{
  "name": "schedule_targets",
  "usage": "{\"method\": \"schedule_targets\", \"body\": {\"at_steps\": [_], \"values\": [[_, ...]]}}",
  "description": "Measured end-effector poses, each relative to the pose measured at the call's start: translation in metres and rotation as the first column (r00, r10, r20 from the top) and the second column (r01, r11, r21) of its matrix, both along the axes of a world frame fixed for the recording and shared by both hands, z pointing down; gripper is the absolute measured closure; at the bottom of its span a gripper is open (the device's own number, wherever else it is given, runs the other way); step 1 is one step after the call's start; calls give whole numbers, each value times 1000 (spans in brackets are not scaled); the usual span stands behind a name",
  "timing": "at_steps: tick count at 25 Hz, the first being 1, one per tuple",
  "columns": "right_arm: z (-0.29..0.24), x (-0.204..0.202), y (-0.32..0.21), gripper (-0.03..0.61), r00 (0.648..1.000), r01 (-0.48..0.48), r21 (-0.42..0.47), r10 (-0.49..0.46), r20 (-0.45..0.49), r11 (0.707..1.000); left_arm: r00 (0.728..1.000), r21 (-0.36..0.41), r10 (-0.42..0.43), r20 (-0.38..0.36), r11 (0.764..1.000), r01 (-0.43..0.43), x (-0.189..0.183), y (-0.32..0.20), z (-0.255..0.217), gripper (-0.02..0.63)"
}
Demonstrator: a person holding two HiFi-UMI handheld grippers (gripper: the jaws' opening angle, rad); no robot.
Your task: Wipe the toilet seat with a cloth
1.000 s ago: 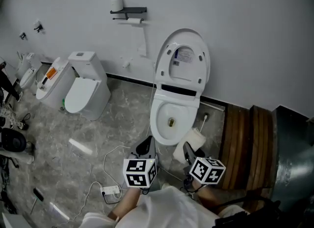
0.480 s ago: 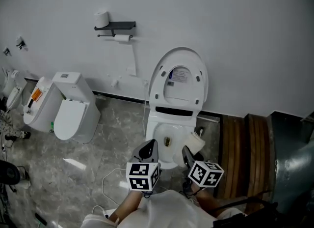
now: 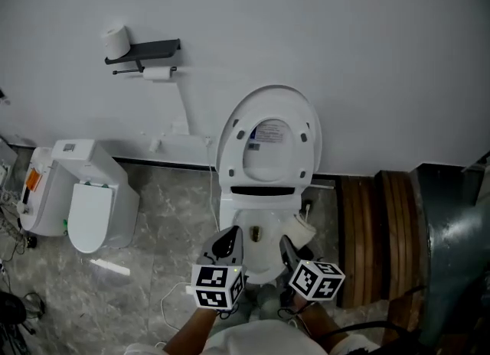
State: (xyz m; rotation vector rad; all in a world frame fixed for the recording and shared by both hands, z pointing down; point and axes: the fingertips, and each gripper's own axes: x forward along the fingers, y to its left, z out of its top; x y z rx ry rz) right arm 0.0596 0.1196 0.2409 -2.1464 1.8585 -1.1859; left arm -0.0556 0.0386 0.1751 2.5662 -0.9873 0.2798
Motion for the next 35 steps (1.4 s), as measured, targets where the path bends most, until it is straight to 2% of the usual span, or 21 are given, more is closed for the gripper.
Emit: {"method": "schedule_targets", "body": {"at_steps": [6, 15, 23, 28, 35], "values": [[23, 46, -52, 477, 1000, -4, -19, 4, -4, 1000, 999, -13, -9, 35, 1000, 9, 20, -23, 19, 617], [-6, 128, -181, 477, 996, 43, 79, -36, -87, 996, 999, -30, -1, 44, 1000, 2, 65, -53, 33, 617], [-31, 153, -272, 477, 987, 102, 138, -84, -135, 985, 998, -25, -22, 64, 999, 23, 86, -81, 42, 617], [-29, 173, -297, 477, 988, 94, 154, -73, -136, 984, 996, -43, -46, 80, 998, 49, 88, -92, 50, 617], [-5, 193, -282, 477, 995, 56, 137, -45, -88, 989, 994, -66, -47, 102, 996, 54, 93, -91, 66, 617]]}}
